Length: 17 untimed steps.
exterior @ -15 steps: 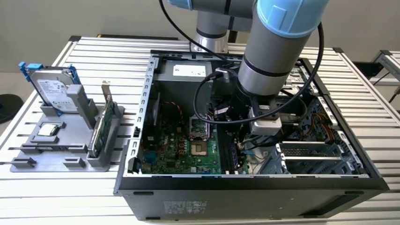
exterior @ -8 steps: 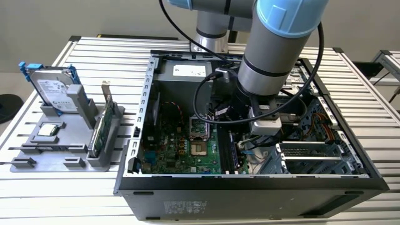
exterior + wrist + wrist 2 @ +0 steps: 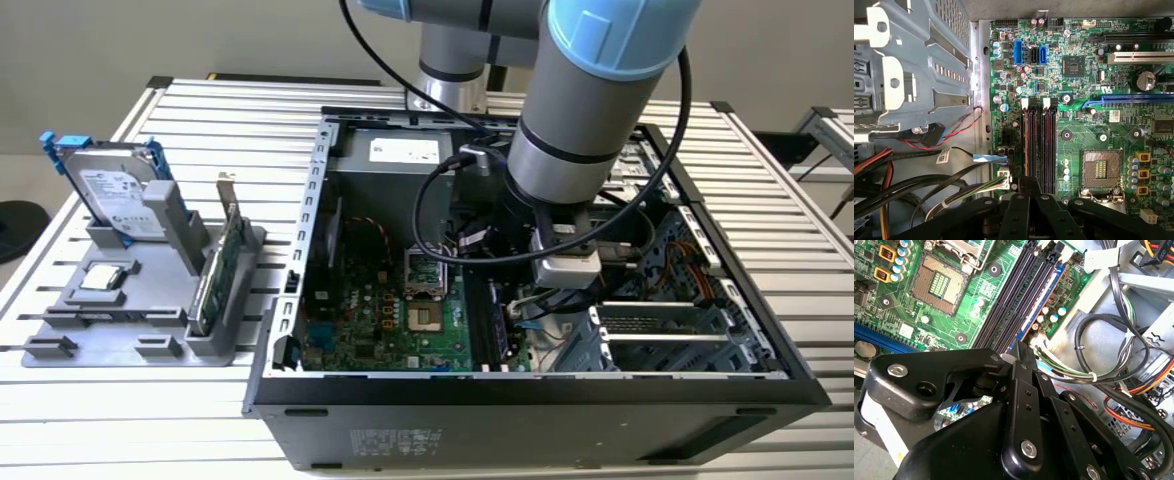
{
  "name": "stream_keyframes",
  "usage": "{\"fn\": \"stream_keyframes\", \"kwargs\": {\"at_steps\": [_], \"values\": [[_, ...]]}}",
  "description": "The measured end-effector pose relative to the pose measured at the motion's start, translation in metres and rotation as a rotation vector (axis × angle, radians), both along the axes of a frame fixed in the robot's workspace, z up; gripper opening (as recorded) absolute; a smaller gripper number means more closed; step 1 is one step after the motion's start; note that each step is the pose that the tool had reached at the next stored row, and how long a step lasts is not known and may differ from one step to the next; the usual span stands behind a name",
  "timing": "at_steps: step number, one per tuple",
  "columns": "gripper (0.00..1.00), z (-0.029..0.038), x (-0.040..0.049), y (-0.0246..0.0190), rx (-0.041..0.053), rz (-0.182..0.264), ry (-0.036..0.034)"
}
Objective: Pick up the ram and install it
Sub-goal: 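Press down the ram until it locks into place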
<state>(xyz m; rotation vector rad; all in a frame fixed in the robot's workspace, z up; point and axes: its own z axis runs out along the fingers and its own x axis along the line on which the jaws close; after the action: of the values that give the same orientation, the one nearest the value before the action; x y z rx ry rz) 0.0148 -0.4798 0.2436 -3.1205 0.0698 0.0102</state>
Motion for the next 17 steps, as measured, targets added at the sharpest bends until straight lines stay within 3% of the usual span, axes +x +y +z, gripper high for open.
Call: {"fn": "stream_keyframes", "kwargs": {"at_steps": [12, 17], "values": [[0.00, 0.0000, 0.0000, 0.0000, -0.0002, 0.001, 0.0000], [0.00, 0.0000, -0.0001, 0.0000, -0.0002, 0.039, 0.0000]]}}
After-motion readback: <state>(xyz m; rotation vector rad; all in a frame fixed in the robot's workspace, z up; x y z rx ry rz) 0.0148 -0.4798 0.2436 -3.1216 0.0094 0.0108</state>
